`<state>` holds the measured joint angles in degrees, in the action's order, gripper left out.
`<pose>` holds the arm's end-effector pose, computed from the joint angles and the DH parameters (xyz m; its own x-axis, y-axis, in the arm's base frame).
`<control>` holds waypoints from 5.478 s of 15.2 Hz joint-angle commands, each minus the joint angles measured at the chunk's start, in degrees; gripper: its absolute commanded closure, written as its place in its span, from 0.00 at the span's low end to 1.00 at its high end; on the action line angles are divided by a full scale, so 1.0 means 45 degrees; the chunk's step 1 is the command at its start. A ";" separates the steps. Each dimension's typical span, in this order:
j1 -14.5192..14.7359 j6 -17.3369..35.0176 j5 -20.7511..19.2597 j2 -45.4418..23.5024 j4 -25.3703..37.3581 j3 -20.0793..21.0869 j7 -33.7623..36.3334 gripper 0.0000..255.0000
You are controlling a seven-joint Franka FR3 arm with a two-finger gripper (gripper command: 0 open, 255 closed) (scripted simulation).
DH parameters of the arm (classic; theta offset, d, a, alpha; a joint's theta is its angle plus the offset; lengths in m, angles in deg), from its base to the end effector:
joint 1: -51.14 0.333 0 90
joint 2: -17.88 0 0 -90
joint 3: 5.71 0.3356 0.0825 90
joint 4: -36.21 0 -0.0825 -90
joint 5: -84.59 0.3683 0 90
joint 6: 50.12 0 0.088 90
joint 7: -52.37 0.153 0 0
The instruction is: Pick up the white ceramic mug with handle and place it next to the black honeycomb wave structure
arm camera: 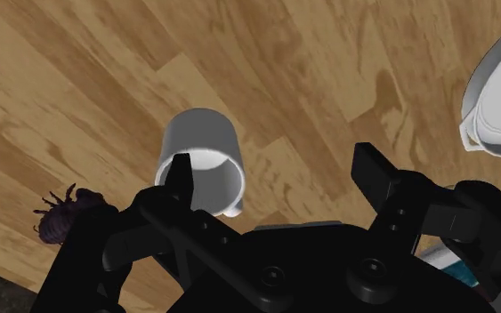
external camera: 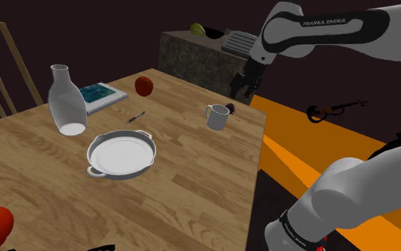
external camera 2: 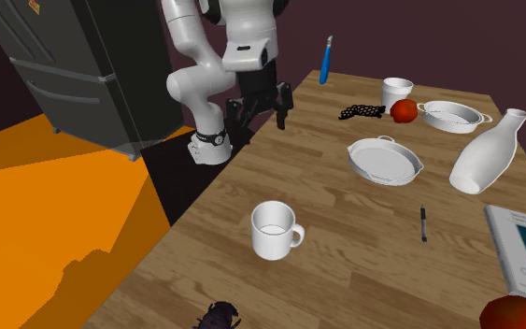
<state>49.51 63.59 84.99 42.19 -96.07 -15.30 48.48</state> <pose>0.4079 -0.0851 0.4917 0.9876 -0.1216 0.0992 -0.1151 -0.9910 -0.0686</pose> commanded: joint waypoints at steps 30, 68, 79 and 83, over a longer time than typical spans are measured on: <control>-0.0635 0.4152 0.1117 -0.7576 0.2693 -0.1284 -0.2739 0.00; -0.0532 -0.0342 0.0369 -0.5793 0.5490 -0.1367 -0.2148 1.00; 0.0121 -0.0742 -0.0300 -0.3299 0.3492 -0.0560 -0.0437 1.00; 0.0462 -0.0684 -0.0477 -0.1878 0.2025 0.0121 0.0679 1.00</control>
<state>51.27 59.94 83.01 32.26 -84.96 -15.42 50.36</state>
